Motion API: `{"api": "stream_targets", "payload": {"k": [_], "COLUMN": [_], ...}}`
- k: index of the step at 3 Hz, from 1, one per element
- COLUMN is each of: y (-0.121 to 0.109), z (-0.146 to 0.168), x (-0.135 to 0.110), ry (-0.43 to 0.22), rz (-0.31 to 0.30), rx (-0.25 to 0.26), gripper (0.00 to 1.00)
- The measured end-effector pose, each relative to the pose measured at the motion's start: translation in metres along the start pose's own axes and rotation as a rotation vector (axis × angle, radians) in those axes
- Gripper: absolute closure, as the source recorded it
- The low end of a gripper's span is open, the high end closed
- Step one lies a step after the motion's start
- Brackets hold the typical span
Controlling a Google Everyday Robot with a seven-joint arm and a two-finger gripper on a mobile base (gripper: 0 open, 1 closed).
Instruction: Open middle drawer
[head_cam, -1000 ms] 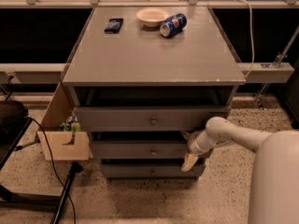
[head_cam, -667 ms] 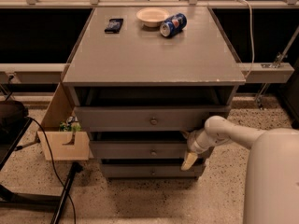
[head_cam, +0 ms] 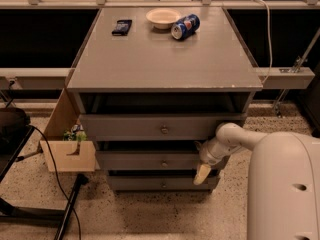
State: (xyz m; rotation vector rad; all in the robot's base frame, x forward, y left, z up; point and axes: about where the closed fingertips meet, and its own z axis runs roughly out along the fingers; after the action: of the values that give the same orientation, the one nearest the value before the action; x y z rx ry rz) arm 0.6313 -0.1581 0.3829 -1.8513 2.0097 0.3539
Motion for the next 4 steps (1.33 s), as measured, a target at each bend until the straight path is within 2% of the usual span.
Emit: {"api": "stream_targets", "payload": {"k": [1,2,3,4], "y": [0.000,0.024,0.028,0.042], "z": [-0.001,-0.006,-0.011,-0.020], "x": [0.000,0.000,-0.001,-0.001], "ry": [0.000,-0.001,-0.002,-0.011], "rz": [0.000,0.066,0.078,0.111], "rx": [0.000,-0.098,-0.115,-0.165], "gripper": [0.00,0.00,0.00,0.00]}}
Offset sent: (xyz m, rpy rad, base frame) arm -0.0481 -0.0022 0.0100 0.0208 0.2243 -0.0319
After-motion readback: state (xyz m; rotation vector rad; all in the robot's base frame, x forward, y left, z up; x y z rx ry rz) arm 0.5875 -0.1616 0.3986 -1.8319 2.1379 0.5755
